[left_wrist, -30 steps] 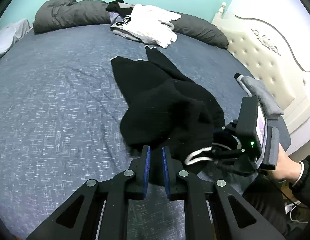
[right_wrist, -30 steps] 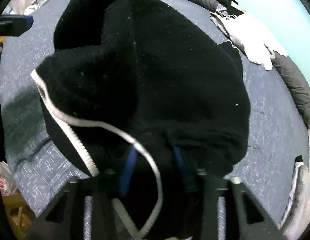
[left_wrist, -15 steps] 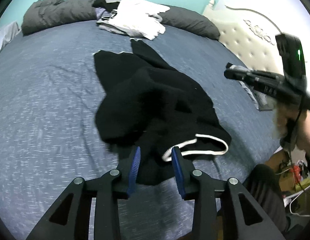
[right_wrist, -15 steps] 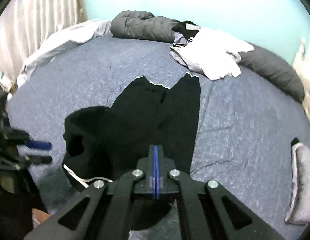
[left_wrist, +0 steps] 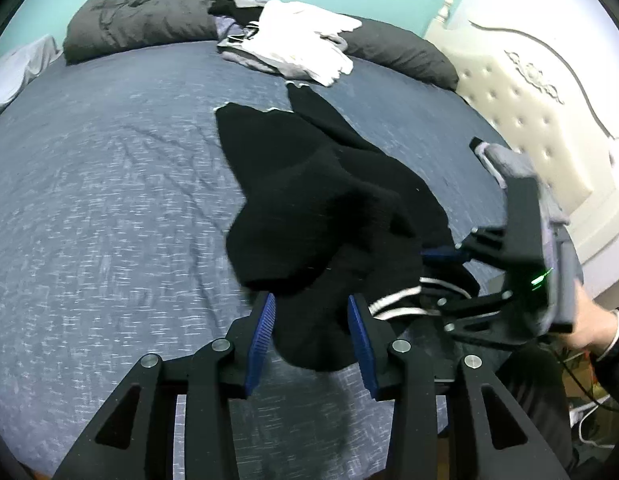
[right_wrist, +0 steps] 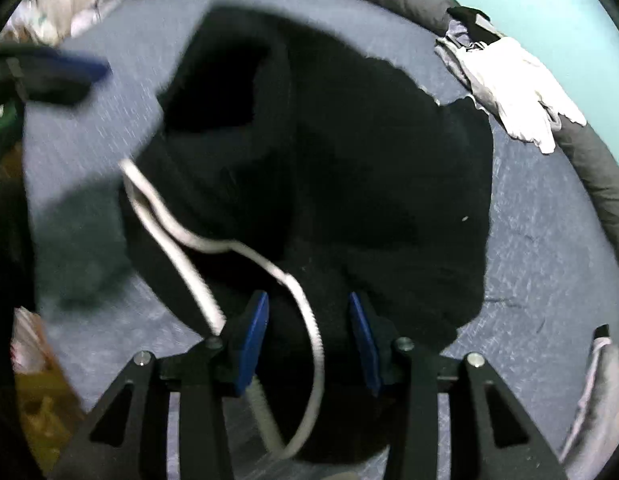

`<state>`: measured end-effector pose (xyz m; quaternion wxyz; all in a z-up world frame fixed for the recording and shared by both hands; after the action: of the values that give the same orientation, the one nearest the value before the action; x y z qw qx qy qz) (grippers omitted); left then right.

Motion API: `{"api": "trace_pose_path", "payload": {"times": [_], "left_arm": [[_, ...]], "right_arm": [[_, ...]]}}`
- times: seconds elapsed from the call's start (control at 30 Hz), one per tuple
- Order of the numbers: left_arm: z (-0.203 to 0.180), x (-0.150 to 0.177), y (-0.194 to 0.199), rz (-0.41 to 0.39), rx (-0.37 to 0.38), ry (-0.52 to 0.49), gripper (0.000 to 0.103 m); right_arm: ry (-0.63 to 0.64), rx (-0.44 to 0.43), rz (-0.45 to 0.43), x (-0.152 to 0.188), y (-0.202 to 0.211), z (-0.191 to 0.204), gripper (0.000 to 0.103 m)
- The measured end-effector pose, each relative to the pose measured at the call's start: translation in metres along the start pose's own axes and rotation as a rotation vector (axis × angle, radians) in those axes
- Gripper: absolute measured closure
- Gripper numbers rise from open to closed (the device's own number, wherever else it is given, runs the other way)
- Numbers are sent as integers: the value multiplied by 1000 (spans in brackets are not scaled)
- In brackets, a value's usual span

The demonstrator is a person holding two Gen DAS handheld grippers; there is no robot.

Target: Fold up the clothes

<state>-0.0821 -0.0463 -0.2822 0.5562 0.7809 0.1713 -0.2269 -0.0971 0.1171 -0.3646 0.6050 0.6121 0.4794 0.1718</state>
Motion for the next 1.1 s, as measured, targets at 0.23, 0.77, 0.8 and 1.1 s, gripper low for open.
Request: {"api": "trace_pose_path", "payload": {"times": [0.23,0.77,0.8,1.1], "left_arm": [[19,0,2,-5,-9,34,60],[-30,-4,7,-8,18,-31,57],[-34,-2,7,-4,18,-35,55],[-63,21,-12,66,45,-81,50]], "right_arm": [[-44,-9,-2,3,-13,-8,99],[-347,55,-294,16,115,-103,101],[-360,59,-296,20,118,-106,101],[-478,38,-228,58,101,-123,101]]}}
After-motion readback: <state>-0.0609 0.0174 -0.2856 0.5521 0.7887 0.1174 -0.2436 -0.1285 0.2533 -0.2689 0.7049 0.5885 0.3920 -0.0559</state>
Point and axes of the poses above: each gripper's, at about its wrist camera, not at the fingertips, and y roughly against the way its jaws point, z to its left, x to its underside, the point moved 3 cm from there along -y, roughly the way its jaws point
